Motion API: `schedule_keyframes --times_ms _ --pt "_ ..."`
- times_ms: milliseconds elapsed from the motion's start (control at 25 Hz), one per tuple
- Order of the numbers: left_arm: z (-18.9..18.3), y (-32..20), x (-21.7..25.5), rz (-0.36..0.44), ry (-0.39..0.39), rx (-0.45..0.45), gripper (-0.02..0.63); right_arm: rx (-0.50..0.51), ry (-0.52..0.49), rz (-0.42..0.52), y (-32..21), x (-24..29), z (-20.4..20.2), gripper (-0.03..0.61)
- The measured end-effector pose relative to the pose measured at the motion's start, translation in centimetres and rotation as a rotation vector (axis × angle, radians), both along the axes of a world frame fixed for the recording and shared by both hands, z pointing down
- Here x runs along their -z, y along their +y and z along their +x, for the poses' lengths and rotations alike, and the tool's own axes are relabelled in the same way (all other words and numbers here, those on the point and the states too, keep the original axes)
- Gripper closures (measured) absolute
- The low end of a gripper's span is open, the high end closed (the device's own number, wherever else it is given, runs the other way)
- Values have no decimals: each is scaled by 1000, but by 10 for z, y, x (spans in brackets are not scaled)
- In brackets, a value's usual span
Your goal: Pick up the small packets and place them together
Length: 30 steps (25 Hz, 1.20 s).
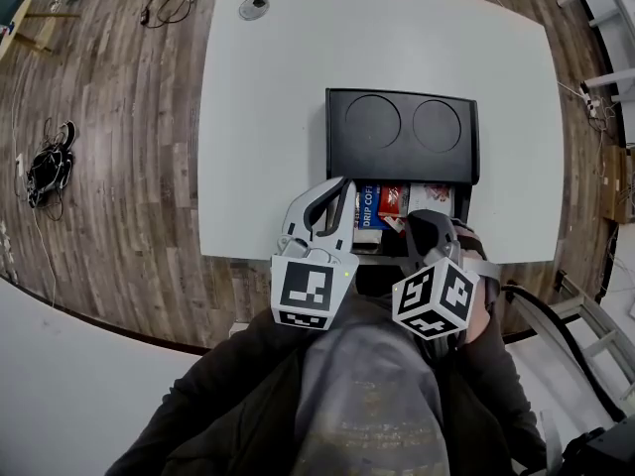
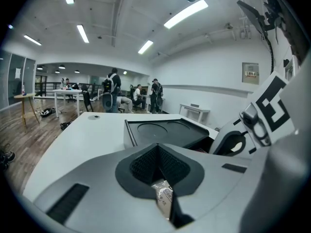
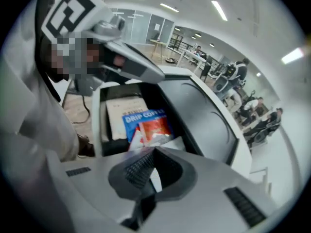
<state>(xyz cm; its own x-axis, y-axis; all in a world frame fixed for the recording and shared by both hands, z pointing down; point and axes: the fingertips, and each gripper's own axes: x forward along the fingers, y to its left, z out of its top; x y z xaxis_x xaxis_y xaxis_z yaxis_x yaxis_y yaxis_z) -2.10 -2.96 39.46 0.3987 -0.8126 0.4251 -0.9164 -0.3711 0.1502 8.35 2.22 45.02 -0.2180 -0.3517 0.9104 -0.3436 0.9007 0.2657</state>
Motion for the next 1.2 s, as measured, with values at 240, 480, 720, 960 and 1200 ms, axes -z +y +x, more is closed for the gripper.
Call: schedule_keyframes --times_ms 240,480,720,960,1200 --pt "0 2 1 -3 -4 1 611 -26 200 44 -32 -19 31 577" --pt "-9 4 0 -7 -7 22 611 18 193 -3 -23 -25 19 577" --pt "-6 5 -1 -6 -9 17 611 78 93 -40 1 -23 -6 577" --pt "2 8 0 -5 -12 -5 611 114 1 -75 16 -18 -25 577" --pt "1 5 4 0 -19 5 611 143 -23 -88 9 -13 -18 571"
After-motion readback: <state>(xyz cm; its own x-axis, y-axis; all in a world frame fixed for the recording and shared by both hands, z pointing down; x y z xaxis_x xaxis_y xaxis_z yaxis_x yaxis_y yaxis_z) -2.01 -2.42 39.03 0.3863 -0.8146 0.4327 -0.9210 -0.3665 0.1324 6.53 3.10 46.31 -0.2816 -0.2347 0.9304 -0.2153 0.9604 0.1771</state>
